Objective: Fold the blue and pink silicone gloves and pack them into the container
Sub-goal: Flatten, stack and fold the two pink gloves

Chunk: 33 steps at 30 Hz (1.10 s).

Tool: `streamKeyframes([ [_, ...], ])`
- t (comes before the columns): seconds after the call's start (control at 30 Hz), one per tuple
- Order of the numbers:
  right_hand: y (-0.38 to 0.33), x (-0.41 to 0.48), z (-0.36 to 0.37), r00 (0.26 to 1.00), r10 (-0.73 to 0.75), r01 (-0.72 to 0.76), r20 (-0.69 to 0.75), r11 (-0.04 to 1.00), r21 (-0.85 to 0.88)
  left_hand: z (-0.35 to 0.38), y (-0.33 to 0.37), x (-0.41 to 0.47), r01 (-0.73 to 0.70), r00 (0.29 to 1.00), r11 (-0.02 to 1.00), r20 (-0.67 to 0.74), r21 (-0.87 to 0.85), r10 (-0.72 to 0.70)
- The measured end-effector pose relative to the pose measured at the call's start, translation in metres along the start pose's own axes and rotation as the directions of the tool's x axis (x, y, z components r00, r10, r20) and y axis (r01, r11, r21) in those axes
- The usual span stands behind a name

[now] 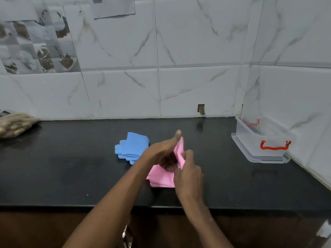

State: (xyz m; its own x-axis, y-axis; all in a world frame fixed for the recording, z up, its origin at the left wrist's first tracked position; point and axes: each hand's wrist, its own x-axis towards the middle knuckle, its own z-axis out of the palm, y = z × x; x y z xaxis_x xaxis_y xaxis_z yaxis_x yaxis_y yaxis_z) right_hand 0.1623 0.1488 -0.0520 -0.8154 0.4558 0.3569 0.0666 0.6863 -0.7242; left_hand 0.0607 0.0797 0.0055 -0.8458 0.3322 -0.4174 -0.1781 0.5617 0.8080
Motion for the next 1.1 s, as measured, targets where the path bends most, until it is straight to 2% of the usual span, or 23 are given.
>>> streamKeyframes([
  [0.07,-0.002,-0.006,0.012,0.990,-0.140,0.138,-0.012,0.985,-0.105,-0.011,0.009,0.006,0.064,0.997,0.994,0.056,-0.089,-0.059],
  [0.13,-0.002,-0.010,0.021,0.977,-0.213,0.214,0.017,0.968,-0.130,-0.019,0.007,0.010,0.073,0.997,0.991,0.039,-0.113,-0.069],
  [0.23,0.001,-0.009,0.029,0.962,-0.247,0.261,0.120,0.957,-0.123,-0.030,-0.006,0.018,0.003,0.996,0.999,-0.091,0.044,0.001],
  [0.27,0.001,-0.009,0.032,0.949,-0.265,0.288,0.169,0.949,-0.129,-0.033,-0.013,0.021,-0.008,0.992,0.999,-0.129,0.033,0.012],
  [0.37,0.005,-0.012,0.037,0.878,-0.337,0.408,0.341,0.898,-0.164,-0.039,-0.034,0.024,0.020,0.987,0.976,-0.149,-0.219,-0.054],
  [0.4,0.007,-0.014,0.038,0.856,-0.354,0.441,0.376,0.881,-0.174,-0.040,-0.040,0.026,-0.015,0.978,0.973,-0.206,-0.229,-0.034],
  [0.43,0.008,-0.015,0.038,0.844,-0.364,0.461,0.393,0.868,-0.184,-0.041,-0.044,0.027,-0.086,0.952,0.987,-0.303,-0.134,0.042],
  [0.5,0.010,-0.017,0.033,0.830,-0.381,0.490,0.408,0.847,-0.207,-0.036,-0.050,0.026,-0.203,0.838,0.949,-0.459,0.241,0.295],
  [0.57,0.012,-0.018,0.027,0.791,-0.419,0.548,0.445,0.810,-0.211,-0.025,-0.056,0.023,-0.264,0.735,0.829,-0.453,0.493,0.504],
  [0.63,0.013,-0.015,0.018,0.731,-0.477,0.606,0.489,0.782,-0.143,-0.017,-0.065,0.024,-0.323,0.734,0.777,-0.375,0.541,0.566],
  [0.67,0.013,-0.012,0.014,0.715,-0.496,0.594,0.492,0.803,-0.055,-0.014,-0.070,0.026,-0.344,0.754,0.785,-0.346,0.516,0.558],
  [0.7,0.012,-0.009,0.010,0.749,-0.480,0.512,0.457,0.857,0.060,-0.012,-0.075,0.026,-0.348,0.768,0.791,-0.332,0.503,0.548],
  [0.73,0.011,-0.004,0.007,0.830,-0.403,0.371,0.387,0.915,0.156,-0.010,-0.079,0.026,-0.339,0.764,0.787,-0.336,0.516,0.550],
  [0.77,0.011,0.004,0.004,0.919,-0.274,0.221,0.285,0.953,0.206,-0.006,-0.083,0.027,-0.318,0.748,0.773,-0.356,0.549,0.561],
  [0.8,0.011,0.014,0.003,0.972,-0.127,0.083,0.197,0.972,0.219,-0.002,-0.087,0.027,-0.294,0.725,0.756,-0.379,0.585,0.575],
  [0.83,0.011,0.023,0.004,0.985,0.008,-0.043,0.173,0.979,0.199,0.002,-0.091,0.026,-0.278,0.698,0.748,-0.408,0.603,0.589],
  [0.87,0.009,0.030,0.007,0.972,0.116,-0.153,0.205,0.973,0.173,0.006,-0.094,0.026,-0.267,0.677,0.755,-0.441,0.599,0.590],
  [0.93,0.003,0.040,0.017,0.927,0.222,-0.282,0.304,0.944,0.170,0.013,-0.098,0.024,-0.271,0.648,0.781,-0.494,0.562,0.580],
  [1.07,-0.013,0.048,0.041,0.904,0.206,-0.257,0.376,0.962,0.093,0.014,-0.099,0.019,-0.388,0.633,0.844,-0.559,0.370,0.536],
  [1.1,-0.014,0.049,0.045,0.902,0.197,-0.265,0.385,0.955,0.131,0.014,-0.099,0.016,-0.426,0.623,0.852,-0.584,0.305,0.521],
])
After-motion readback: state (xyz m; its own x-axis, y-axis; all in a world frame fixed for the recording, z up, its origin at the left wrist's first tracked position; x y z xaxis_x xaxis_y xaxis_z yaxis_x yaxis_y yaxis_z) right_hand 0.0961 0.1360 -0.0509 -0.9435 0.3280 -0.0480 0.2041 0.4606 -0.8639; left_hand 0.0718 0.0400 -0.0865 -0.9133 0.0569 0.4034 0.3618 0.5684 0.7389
